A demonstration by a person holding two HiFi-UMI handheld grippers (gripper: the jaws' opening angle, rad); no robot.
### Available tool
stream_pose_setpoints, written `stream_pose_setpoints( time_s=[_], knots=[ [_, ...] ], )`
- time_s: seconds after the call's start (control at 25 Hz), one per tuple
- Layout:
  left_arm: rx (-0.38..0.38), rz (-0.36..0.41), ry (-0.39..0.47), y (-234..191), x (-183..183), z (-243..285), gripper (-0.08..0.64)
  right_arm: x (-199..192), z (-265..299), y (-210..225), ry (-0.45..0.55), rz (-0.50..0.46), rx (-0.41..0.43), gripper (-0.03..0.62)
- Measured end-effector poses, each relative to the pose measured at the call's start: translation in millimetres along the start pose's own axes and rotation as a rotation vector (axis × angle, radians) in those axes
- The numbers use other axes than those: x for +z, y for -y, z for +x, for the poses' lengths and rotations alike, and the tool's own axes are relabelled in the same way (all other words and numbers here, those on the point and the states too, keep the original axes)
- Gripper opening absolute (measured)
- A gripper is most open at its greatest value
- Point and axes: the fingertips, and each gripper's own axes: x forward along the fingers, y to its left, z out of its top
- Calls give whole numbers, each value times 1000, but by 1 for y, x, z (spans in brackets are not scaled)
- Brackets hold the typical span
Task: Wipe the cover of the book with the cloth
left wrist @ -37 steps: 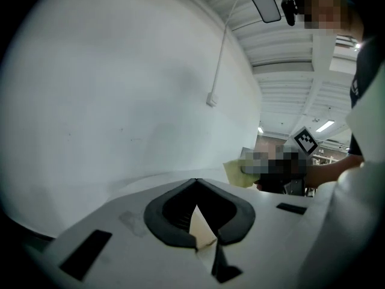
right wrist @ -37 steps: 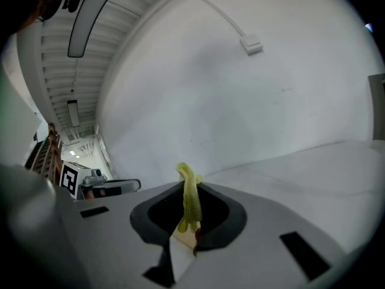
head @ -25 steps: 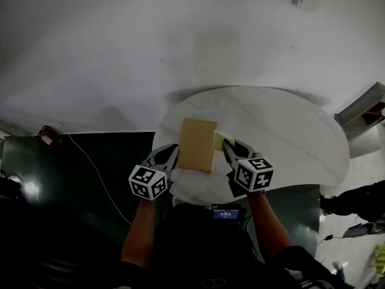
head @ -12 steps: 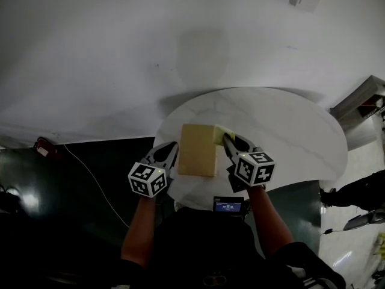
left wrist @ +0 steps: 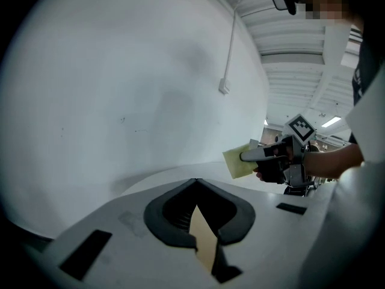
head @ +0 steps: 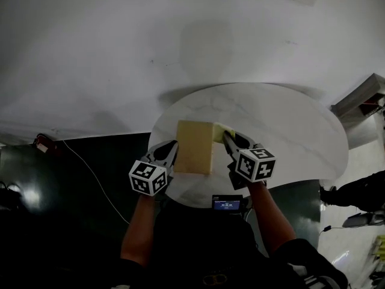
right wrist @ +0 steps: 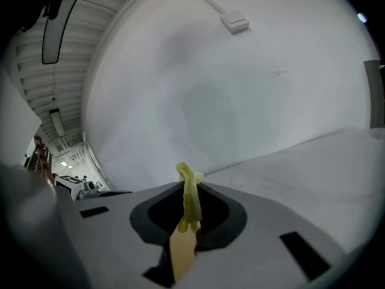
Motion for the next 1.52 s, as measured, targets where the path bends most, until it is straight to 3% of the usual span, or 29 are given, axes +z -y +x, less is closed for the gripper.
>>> stream_pose_setpoints(
  time_s=[0.36, 0.64, 0.96, 1.24, 1.52],
  knots=[
    [17, -42, -110, -35, -36, 18, 0, -6, 42, -5, -58, 39, -2, 87],
    [-32, -93, -220, -65, -62, 36, 0, -12, 92, -24, -118, 70, -9, 87],
    [-141, -101, -322, -59, -96, 46, 8, -34, 140, -36, -196, 116, -17, 87],
    [-135, -135, -384, -60, -116, 48, 66, -59, 172, -34, -269, 200, -14, 87],
    [-149, -148, -418, -59, -118, 49, 61, -73, 187, -34, -325, 254, -13, 87]
  ],
)
